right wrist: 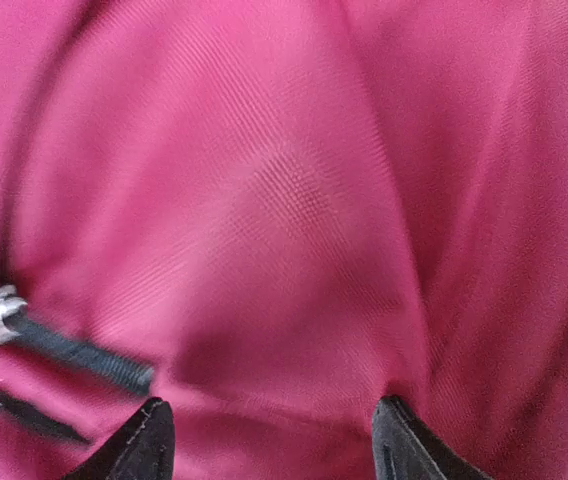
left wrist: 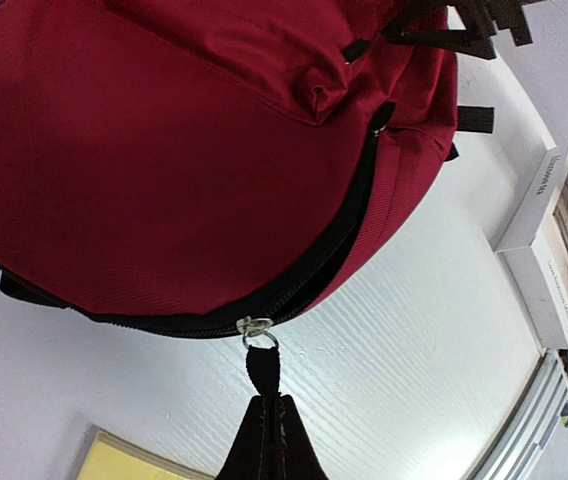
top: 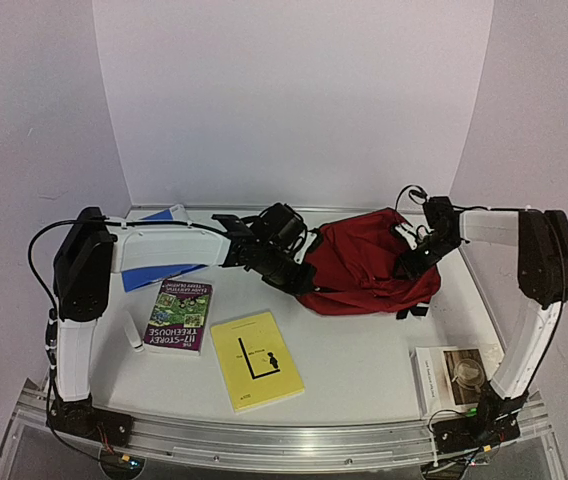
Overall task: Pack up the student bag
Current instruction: Unzip the student bag at the center of the board.
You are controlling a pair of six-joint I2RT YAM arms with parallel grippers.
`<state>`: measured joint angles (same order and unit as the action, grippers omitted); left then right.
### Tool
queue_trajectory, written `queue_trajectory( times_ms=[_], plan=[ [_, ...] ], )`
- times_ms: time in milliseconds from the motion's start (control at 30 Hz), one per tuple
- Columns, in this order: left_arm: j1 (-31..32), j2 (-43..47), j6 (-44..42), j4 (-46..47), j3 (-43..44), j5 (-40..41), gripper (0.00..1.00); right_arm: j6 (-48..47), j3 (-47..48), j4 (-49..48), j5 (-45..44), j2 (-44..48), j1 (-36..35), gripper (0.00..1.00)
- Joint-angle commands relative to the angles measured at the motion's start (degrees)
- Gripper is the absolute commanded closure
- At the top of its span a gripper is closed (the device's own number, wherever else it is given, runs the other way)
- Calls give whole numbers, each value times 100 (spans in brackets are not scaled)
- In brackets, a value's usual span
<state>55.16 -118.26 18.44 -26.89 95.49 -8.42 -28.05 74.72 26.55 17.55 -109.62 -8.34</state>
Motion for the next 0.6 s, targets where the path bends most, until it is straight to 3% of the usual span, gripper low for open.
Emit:
queue_trajectory(
  times_ms=[0, 333, 567],
  plan=[
    [-17, 4, 140, 263, 311, -459, 100, 284, -195, 140, 1448, 1319, -236, 30],
    [-163, -19, 406, 579, 260, -856, 100, 734, -604, 142, 2313, 1527, -1262, 35],
    [-252, 9, 592, 850, 93, -1049, 100, 844, -799, 4, 2169, 1242, -1648, 38]
  ],
)
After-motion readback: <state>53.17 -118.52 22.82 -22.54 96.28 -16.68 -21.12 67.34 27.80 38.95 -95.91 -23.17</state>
